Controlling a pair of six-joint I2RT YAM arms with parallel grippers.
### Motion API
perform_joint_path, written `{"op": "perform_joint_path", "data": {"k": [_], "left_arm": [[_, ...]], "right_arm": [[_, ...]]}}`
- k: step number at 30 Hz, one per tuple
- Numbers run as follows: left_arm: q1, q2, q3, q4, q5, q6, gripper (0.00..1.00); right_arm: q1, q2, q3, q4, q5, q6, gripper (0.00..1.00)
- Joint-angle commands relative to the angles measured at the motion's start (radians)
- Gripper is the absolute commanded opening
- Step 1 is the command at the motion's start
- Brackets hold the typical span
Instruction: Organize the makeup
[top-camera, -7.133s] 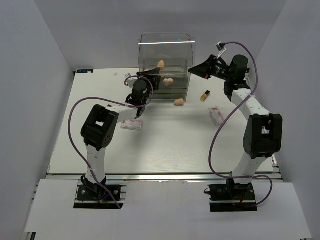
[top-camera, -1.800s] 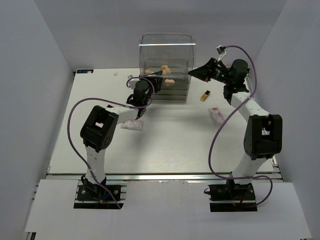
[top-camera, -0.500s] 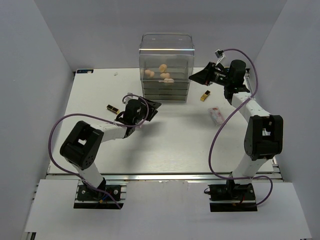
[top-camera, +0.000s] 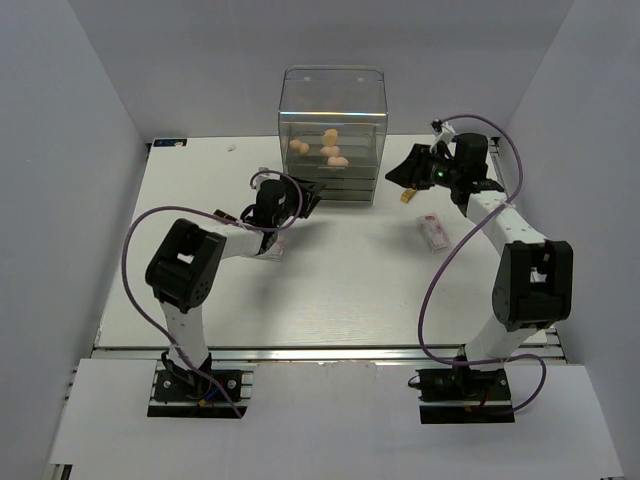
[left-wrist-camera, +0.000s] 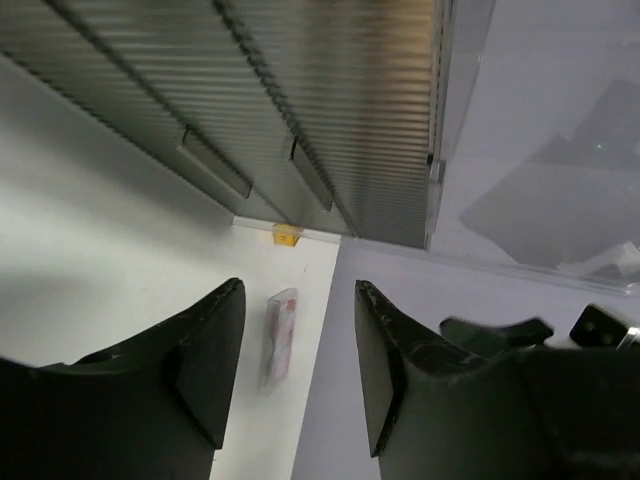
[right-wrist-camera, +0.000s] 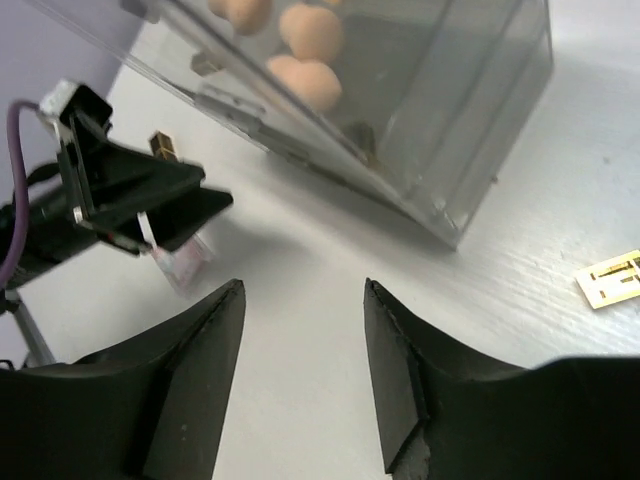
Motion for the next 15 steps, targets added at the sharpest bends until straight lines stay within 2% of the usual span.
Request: {"op": "perform_joint_path", "data": {"k": [1,6,15], "left_arm": [[-0.002,0.066,0.102,0.053,0.032,-0.027,0.56],[-0.001,0.146,0.168,0.089,-0.005,-0.079,0.53],[-0.002,0.211,0.207,0.106,-0.090,-0.151,0.45]], "right_arm": [[-0.013,-0.089,-0.078,-0.050,0.066,-0.086,0.56],[-0.031,-0.161,-0.172,-0.006,0.026,-0.089,0.50],[-0.045,-0.207,-0.217,0.009,-0.015,-0.079,0.48]]}}
